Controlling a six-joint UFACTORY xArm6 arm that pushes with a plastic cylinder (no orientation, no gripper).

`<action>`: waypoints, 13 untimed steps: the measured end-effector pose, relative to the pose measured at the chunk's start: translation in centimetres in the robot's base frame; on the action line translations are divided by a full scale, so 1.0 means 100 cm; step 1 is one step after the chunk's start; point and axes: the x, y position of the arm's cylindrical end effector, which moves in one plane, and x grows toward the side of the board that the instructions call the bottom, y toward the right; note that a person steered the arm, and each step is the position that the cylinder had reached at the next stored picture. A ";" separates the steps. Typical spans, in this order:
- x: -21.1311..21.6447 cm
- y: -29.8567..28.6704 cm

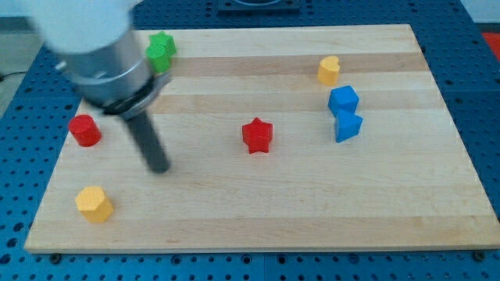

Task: Push yellow heart above yellow hexagon

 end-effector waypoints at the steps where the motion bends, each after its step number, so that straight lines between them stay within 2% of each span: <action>1: -0.077 0.049; 2: -0.155 0.105; 4: -0.185 0.251; 5: -0.196 0.292; 7: -0.213 0.334; 8: -0.205 0.328; 10: -0.164 0.261; 13: -0.160 0.262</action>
